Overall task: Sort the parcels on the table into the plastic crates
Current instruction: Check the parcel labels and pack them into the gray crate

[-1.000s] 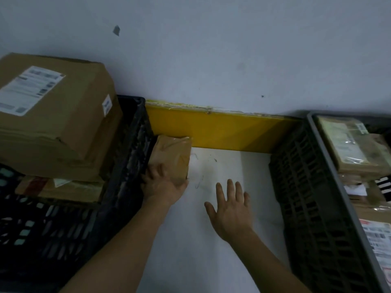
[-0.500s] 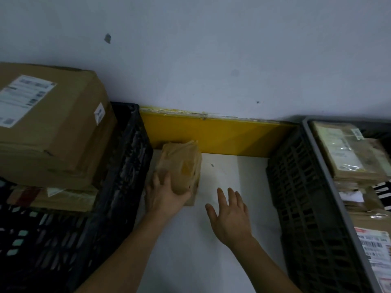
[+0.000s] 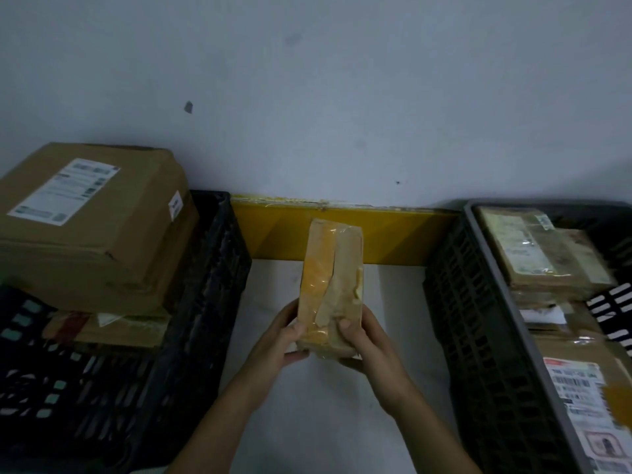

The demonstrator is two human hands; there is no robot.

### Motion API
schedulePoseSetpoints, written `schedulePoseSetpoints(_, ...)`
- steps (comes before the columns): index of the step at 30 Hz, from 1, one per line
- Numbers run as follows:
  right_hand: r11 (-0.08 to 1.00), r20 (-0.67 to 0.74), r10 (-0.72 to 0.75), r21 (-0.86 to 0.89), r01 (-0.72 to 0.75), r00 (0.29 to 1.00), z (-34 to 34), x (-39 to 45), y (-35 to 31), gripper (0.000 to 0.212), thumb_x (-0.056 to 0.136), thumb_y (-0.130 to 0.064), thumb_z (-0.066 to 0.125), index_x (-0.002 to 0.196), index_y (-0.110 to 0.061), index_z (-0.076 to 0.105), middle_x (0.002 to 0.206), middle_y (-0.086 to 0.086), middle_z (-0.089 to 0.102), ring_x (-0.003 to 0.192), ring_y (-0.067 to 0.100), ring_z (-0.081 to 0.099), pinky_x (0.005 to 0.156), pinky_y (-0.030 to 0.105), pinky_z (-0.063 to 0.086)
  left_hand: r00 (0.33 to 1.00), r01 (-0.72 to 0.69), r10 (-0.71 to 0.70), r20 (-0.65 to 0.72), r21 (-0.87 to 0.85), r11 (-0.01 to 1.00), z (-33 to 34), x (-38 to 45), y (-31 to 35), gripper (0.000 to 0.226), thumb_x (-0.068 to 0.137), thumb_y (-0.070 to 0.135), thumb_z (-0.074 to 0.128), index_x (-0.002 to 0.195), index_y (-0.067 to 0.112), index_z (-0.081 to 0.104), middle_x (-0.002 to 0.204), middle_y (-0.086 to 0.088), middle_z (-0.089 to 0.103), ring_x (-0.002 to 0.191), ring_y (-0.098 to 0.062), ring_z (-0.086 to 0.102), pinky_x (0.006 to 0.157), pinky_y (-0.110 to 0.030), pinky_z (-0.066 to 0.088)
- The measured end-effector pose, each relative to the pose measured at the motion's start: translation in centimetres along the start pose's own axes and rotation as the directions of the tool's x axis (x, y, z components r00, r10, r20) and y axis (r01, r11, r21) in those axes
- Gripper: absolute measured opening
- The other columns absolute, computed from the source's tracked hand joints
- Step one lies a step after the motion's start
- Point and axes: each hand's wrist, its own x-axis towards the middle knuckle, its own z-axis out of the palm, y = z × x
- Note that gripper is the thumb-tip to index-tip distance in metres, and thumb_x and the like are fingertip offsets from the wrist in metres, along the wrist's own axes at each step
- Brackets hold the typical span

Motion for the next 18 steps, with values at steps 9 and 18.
schedulePoseSetpoints(9,0.782,-0.289,-0.312,-0.619,0.072,0.905,0.2,-2.0,-0.5,0.104,0.079,-0.088,0.062,0.166,-0.04,0.032,0.162,-0.016,0.029,0.146,0.014,0.044,0.112,0.045,0.054,0.91,-0.202,0.276,-0.309,0.25,0.947,2.8,-1.7,4.4,0.056,0.101,0.028,0.071,0.143,0.049,0.041,0.137,0.024,0.059,0.124,0.003,0.061,0.092,-0.016,0.053)
schedulePoseSetpoints(18,0.624,-0.237,-0.567,-0.749,0.223,0.789,1.3,-5.7,-1.6,0.079,0.096,-0.076,0.056,0.163,-0.037,0.042,0.173,-0.009,0.024,0.157,0.012,0.032,0.112,0.04,0.051,0.901,-0.317,0.38,-0.209,0.281,0.906,4.8,-2.8,6.2,0.061,0.099,0.024,0.075,0.139,0.061,0.048,0.13,0.034,0.065,0.119,0.007,0.064,0.087,-0.019,0.059)
